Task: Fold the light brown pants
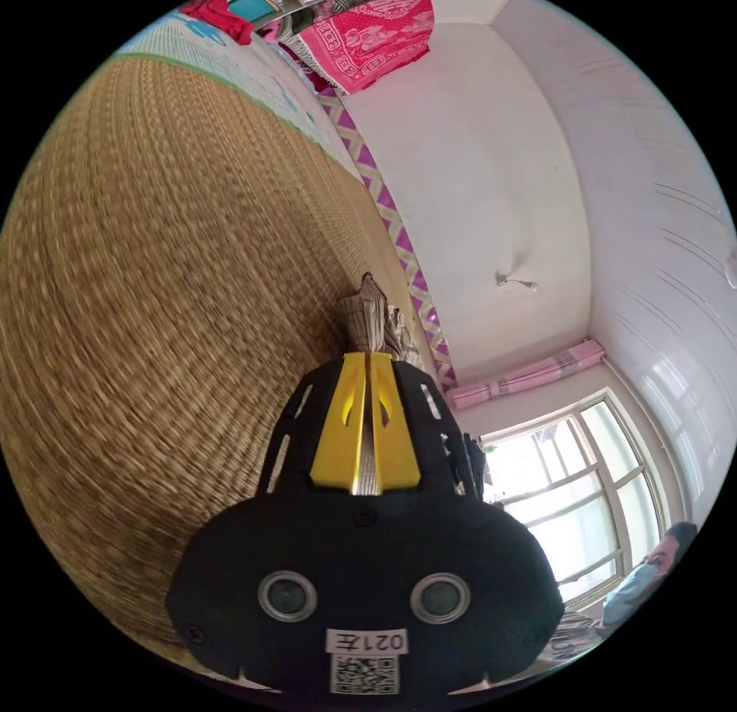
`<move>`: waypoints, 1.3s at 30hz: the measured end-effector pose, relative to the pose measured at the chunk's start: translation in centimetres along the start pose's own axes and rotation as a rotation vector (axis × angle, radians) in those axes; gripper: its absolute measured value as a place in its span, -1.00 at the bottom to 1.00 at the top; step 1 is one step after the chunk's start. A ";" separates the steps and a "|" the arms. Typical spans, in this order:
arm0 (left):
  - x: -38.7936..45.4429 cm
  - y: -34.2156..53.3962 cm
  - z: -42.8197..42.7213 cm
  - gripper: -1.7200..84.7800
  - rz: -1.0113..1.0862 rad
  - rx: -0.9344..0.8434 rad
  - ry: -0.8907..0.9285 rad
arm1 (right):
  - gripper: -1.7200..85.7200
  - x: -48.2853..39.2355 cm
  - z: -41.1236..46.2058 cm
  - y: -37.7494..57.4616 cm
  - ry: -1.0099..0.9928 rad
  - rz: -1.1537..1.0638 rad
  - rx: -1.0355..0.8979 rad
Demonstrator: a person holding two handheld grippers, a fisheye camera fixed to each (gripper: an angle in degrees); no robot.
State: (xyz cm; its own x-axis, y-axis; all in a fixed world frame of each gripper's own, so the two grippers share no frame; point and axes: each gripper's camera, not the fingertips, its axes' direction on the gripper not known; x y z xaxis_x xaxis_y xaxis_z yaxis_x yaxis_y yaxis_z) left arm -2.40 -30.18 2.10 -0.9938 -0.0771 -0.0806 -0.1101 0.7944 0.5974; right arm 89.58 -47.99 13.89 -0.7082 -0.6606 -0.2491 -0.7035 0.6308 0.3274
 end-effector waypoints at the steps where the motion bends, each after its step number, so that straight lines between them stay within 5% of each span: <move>1: 0.1 -0.2 0.0 -0.98 -0.003 0.002 -0.011 | -0.97 2.1 0.6 0.7 0.006 0.039 -0.027; 5: 1.1 -1.1 1.0 -0.98 0.002 -0.018 -0.077 | -0.96 13.7 5.1 6.7 -0.159 0.291 -0.133; 10: 4.0 -1.0 2.3 -0.98 0.058 -0.025 -0.008 | -0.91 17.3 7.0 9.8 -0.296 0.357 -0.107; 16: 19.3 0.2 6.7 -0.96 0.559 -0.090 -0.131 | -0.82 6.2 3.9 5.0 -0.173 -0.114 0.020; 21: 33.0 3.8 23.3 -0.90 0.977 -0.302 -0.212 | -0.80 -11.1 15.5 -1.5 -0.078 -0.696 -0.209; 26: 38.7 5.6 38.0 -0.80 1.110 -0.529 -0.157 | -0.79 -20.0 28.5 -3.4 0.033 -1.020 -0.427; 33: 43.5 5.7 48.5 -0.76 1.194 -0.562 -0.182 | -0.90 -23.2 36.2 -4.8 -0.061 -1.131 -0.577; 39: 44.9 6.3 52.6 -0.73 1.258 -0.620 -0.180 | -0.98 -23.3 30.9 -5.3 -0.170 -1.116 -0.431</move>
State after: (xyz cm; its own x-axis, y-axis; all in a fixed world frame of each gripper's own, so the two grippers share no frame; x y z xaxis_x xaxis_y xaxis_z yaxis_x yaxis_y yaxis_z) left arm -46.73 3.04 -39.69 -0.4218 0.5886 0.6897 0.7984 -0.1194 0.5902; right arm 108.01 -23.37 -10.25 0.2551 -0.6730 -0.6942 -0.8783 -0.4616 0.1247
